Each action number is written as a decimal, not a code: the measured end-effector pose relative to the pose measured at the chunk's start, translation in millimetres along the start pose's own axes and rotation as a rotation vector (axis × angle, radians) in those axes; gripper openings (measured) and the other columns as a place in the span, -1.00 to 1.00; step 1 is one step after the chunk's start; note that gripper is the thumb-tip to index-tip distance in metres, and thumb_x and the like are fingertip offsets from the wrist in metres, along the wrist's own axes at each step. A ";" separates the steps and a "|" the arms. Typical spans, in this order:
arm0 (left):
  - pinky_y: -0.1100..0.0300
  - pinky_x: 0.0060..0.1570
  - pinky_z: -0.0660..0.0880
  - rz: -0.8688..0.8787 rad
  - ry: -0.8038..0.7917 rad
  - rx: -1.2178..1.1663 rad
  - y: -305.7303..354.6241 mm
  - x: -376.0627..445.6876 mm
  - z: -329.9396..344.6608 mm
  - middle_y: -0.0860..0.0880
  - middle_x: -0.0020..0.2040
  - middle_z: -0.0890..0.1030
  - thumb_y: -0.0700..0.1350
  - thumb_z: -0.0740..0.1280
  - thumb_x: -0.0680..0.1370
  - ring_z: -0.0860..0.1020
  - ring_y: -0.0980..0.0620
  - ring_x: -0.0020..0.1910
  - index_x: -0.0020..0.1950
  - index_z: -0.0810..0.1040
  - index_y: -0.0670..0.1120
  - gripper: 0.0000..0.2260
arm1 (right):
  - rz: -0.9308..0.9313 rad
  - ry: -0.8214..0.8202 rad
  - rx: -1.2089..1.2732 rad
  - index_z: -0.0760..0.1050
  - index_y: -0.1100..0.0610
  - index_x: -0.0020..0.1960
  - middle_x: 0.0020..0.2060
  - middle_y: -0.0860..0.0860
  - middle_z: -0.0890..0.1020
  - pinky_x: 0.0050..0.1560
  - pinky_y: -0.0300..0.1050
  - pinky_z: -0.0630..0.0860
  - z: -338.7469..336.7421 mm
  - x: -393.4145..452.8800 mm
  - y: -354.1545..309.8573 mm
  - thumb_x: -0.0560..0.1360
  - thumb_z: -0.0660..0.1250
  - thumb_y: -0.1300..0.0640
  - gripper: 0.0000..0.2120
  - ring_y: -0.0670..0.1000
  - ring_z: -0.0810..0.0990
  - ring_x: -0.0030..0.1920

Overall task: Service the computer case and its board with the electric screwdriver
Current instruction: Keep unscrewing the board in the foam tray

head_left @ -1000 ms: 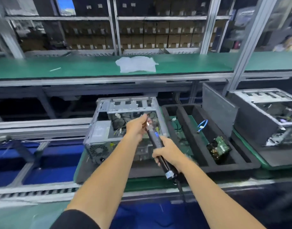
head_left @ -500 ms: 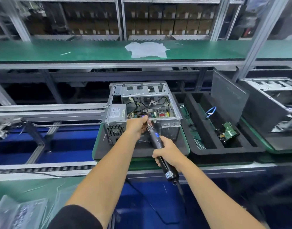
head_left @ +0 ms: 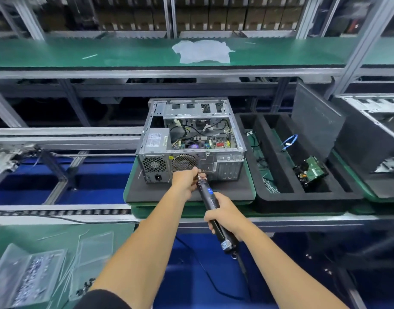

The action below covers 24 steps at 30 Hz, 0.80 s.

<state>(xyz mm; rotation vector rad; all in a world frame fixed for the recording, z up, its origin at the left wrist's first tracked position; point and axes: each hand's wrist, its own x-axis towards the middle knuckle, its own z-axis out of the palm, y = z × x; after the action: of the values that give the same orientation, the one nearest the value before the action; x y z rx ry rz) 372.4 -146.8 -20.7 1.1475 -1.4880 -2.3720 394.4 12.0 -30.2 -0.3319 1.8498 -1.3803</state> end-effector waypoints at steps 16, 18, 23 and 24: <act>0.23 -0.29 0.55 -0.038 -0.058 0.022 -30.0 33.9 -11.2 -0.03 -0.30 0.67 -0.22 0.23 0.58 0.60 0.01 -0.26 -0.04 0.57 -0.19 -0.87 | 0.040 0.074 -0.260 0.26 0.00 0.25 0.03 0.04 0.49 -0.04 -0.04 0.58 20.0 24.9 12.2 0.25 0.57 0.12 -0.30 0.04 0.54 -0.05; 0.24 -0.30 0.54 -0.049 -0.058 0.017 -29.1 37.3 -11.1 -0.04 -0.29 0.67 -0.22 0.22 0.58 0.60 0.02 -0.27 -0.04 0.57 -0.18 -0.86 | 0.045 0.094 -0.285 0.25 0.00 0.25 0.04 0.08 0.49 0.01 0.03 0.60 21.3 28.2 12.4 0.27 0.55 0.15 -0.32 0.10 0.57 -0.01; 0.22 -0.29 0.53 -0.056 -0.070 0.027 -29.4 48.2 -13.3 -0.05 -0.26 0.66 -0.23 0.21 0.58 0.60 0.04 -0.28 -0.02 0.56 -0.19 -0.86 | 0.067 0.141 -0.276 0.26 0.02 0.23 0.02 0.14 0.50 0.02 0.13 0.62 28.1 37.3 12.6 0.27 0.50 0.20 -0.37 0.17 0.59 -0.04; 0.22 -0.28 0.54 -0.055 -0.076 0.023 -29.9 50.3 -13.4 -0.06 -0.26 0.66 -0.23 0.20 0.58 0.59 0.03 -0.27 -0.01 0.56 -0.19 -0.86 | 0.069 0.152 -0.269 0.27 0.02 0.23 0.01 0.15 0.51 0.01 0.13 0.62 29.0 38.4 13.1 0.27 0.49 0.20 -0.37 0.15 0.59 -0.07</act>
<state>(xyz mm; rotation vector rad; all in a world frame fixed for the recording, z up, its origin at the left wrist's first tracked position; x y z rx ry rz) 354.0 -164.5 -75.0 1.1296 -1.5303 -2.4673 393.2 -26.9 -61.5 -0.3020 2.1589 -1.1375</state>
